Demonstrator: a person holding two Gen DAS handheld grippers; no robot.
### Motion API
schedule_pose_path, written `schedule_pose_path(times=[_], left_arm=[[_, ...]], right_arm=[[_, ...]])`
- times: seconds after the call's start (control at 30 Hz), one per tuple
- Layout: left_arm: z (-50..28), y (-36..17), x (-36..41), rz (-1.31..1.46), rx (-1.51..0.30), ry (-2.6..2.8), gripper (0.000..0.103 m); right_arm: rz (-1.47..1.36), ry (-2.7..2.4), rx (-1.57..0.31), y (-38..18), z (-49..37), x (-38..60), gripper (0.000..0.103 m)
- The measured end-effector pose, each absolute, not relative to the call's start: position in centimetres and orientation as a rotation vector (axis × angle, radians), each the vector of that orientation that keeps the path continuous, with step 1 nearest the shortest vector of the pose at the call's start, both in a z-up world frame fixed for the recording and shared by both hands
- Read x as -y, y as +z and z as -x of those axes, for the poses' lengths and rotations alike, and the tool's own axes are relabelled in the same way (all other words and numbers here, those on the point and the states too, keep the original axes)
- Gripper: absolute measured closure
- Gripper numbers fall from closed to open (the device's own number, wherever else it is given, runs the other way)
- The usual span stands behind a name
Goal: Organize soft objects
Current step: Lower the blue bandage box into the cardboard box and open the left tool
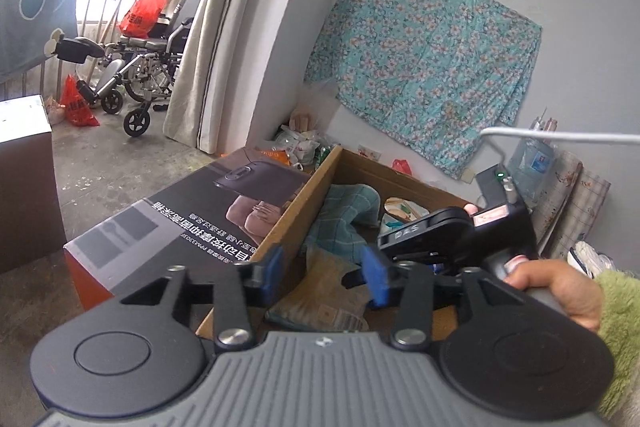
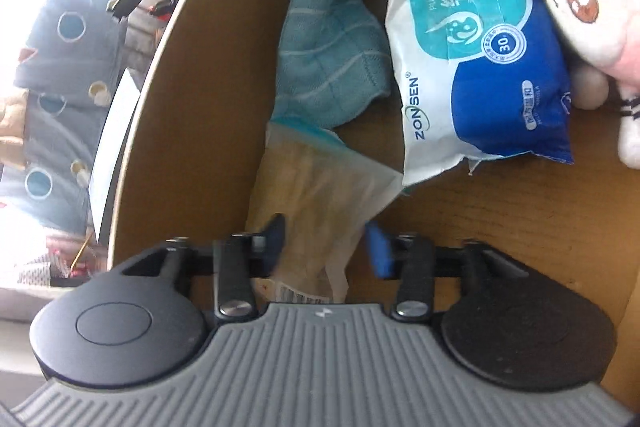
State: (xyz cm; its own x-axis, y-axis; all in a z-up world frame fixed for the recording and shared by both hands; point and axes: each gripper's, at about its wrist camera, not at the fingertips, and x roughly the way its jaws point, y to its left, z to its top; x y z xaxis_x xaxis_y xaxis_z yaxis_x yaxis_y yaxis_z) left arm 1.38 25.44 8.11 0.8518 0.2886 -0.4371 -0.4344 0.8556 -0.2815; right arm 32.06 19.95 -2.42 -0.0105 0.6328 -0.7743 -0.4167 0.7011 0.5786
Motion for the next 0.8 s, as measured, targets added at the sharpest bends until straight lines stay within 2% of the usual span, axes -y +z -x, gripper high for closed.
schedule_pose_path(times=[0.13,0.3,0.4,0.47,0.57,0.73,0.8], left_arm=[[-0.7,8.7,-25.3,0.36,-0.362,0.423,0.042],[0.1,9.2,-25.6,0.34,-0.326,0.47,0.028],[0.2,9.4,-25.7,0.334,-0.313,0.489,0.019],[0.2,9.3,-25.8,0.335,-0.311,0.501,0.018],[0.1,9.0,-26.1,0.356,-0.326,0.517,0.018],[0.6,8.2,-26.7,0.386,-0.346,0.533,0.018],[0.8,8.1,-26.7,0.391,-0.346,0.536,0.018]], right_arm=[[-0.097,0.903,-1.238,1.4,-30.9,-19.8,0.045],[-0.006,1.13,-1.205,5.6,-26.9,-18.0,0.039],[0.093,1.22,-1.227,6.2,-24.4,-17.7,0.039],[0.165,1.226,-1.247,5.6,-23.4,-18.6,0.039],[0.232,1.23,-1.268,4.2,-22.4,-19.4,0.049],[0.246,1.236,-1.297,3.1,-21.9,-18.9,0.075],[0.24,1.226,-1.269,3.5,-22.0,-18.6,0.08]])
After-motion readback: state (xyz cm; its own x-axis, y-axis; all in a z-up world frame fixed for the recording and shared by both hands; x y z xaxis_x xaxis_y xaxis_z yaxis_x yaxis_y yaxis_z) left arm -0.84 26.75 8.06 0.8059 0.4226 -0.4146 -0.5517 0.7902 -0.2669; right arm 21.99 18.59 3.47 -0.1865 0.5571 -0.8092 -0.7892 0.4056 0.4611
